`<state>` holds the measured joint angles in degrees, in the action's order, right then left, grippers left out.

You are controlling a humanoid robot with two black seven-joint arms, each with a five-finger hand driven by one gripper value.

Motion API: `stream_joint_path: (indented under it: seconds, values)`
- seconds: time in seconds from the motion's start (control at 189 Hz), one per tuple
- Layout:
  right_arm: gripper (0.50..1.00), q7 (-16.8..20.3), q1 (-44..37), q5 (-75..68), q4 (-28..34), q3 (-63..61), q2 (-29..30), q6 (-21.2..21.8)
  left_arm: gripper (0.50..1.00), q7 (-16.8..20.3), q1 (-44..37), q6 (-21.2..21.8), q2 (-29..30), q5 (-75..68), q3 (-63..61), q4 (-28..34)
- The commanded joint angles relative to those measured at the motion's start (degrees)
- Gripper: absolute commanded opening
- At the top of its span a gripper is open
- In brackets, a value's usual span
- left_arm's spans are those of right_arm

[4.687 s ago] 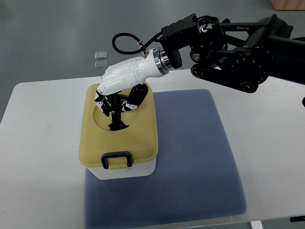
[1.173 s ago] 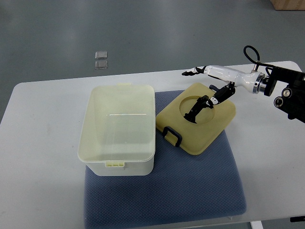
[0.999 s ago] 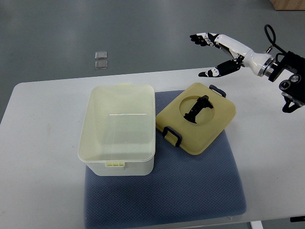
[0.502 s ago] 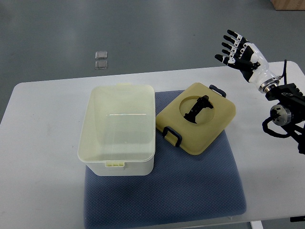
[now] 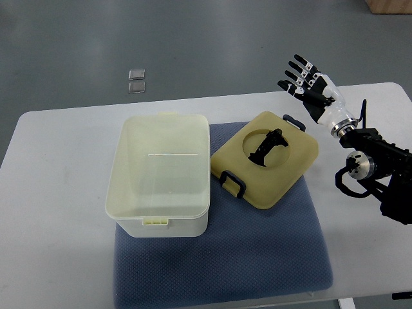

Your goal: Open white storage box with right hand

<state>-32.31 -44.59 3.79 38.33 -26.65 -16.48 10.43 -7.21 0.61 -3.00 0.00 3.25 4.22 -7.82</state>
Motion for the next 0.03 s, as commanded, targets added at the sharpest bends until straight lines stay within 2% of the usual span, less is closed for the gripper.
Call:
stream_joint_path:
  seconds: [0.0, 0.021]
  values:
    - [0.930, -0.4, -0.1, 0.0, 0.0, 0.0, 0.0, -0.6, 1.000, 0.0, 0.0, 0.0, 0.0, 0.0, 0.0, 0.0]
    - [0.930, -0.4, 0.0, 0.0, 0.0, -0.1, 0.0, -0.8, 1.000, 0.0, 0.0, 0.0, 0.0, 0.0, 0.0, 0.0]
